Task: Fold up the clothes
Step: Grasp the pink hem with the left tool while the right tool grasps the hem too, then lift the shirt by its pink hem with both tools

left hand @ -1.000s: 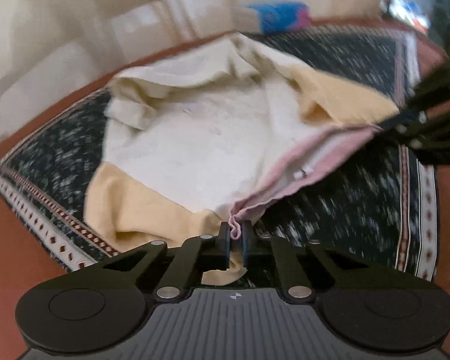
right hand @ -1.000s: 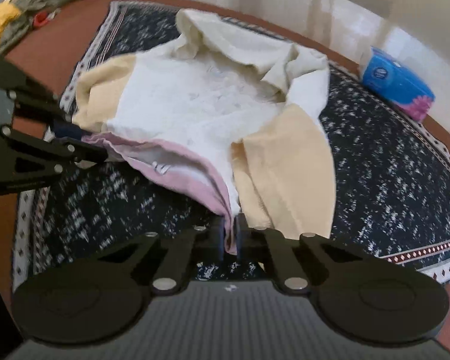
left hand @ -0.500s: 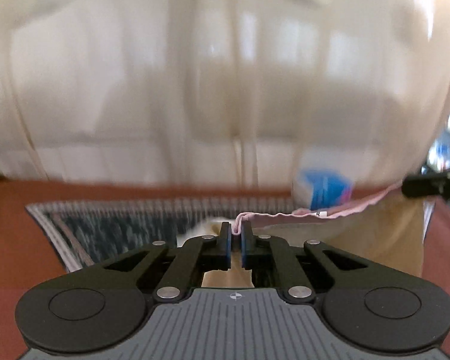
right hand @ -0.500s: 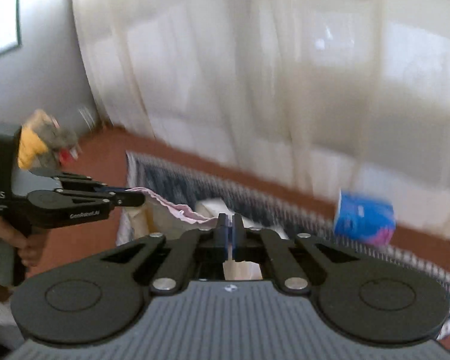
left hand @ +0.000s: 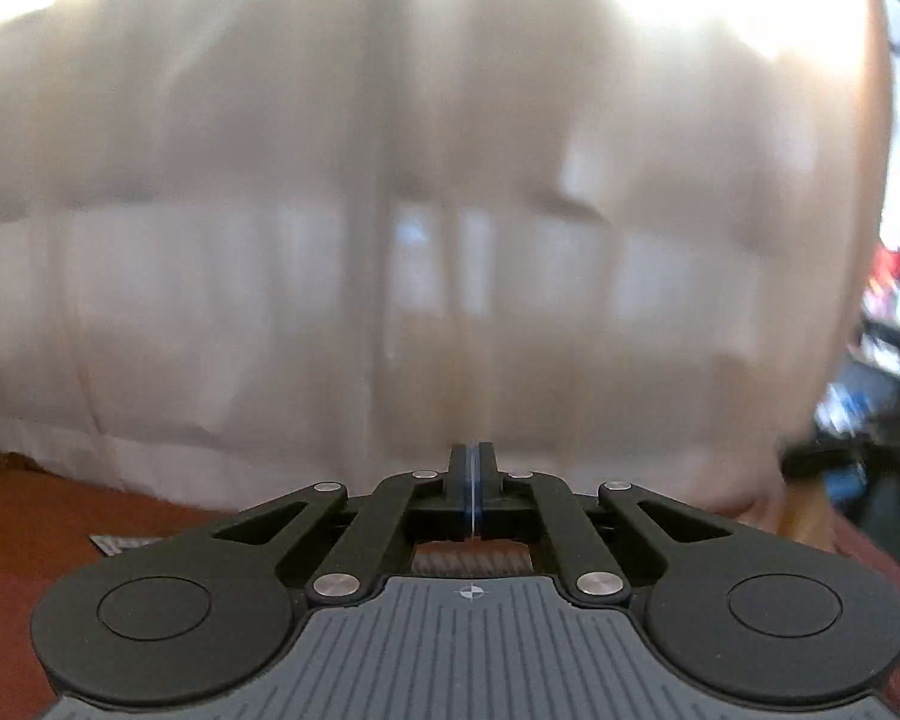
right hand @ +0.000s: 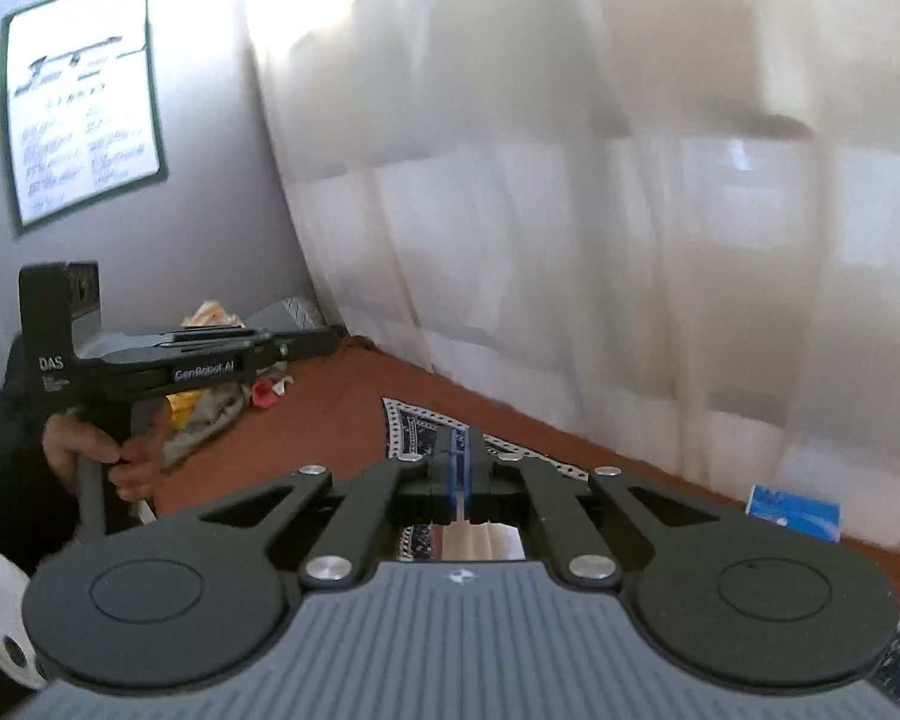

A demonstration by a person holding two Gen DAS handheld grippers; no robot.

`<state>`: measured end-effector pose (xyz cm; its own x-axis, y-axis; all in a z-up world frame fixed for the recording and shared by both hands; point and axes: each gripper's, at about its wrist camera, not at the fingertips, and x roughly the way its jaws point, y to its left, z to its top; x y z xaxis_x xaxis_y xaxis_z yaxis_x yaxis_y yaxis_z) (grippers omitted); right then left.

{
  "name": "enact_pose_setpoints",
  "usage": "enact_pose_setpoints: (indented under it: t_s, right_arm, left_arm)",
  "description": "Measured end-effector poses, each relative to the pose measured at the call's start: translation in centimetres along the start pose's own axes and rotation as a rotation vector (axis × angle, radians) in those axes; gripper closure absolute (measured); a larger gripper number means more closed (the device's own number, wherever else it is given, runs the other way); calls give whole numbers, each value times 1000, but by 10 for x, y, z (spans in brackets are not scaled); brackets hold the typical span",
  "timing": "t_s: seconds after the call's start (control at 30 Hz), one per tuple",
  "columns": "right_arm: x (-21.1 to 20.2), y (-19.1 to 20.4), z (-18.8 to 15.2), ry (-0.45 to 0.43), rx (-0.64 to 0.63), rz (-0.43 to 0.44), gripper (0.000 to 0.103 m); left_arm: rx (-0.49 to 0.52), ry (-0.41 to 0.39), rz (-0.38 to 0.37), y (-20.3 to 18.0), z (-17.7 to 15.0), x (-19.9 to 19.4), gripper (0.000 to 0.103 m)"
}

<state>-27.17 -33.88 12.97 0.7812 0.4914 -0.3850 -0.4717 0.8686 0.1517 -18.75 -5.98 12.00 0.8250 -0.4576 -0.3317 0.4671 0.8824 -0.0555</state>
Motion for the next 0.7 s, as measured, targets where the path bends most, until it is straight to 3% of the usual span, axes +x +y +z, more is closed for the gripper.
enact_pose_setpoints:
  t_s: [0.03, 0.1, 0.23, 0.37, 0.43, 0.53, 0.7]
  right_arm:
    - [3, 1, 1, 4, -8, -8, 101]
    - [8, 0, 1, 13, 0, -18, 101]
    - [16, -4, -2, 39, 20, -32, 101]
    - [22, -4, -2, 66, 17, -37, 101]
    - [25, -1, 0, 79, 10, -40, 101]
    - [31, 4, 2, 98, 0, -39, 101]
    - [34, 13, 3, 121, -24, -37, 101]
  left_arm:
    - [6, 18, -11, -6, -8, 2, 81]
    - [18, 53, -33, -19, -23, 6, 75]
    - [41, 125, -77, -44, -53, 13, 45]
    - [65, 196, -120, -70, -83, 21, 37]
    - [77, 231, -142, -82, -98, 25, 23]
    - [95, 285, -175, -101, -120, 30, 20]
    - [28, 291, -185, -118, -129, 47, 18]
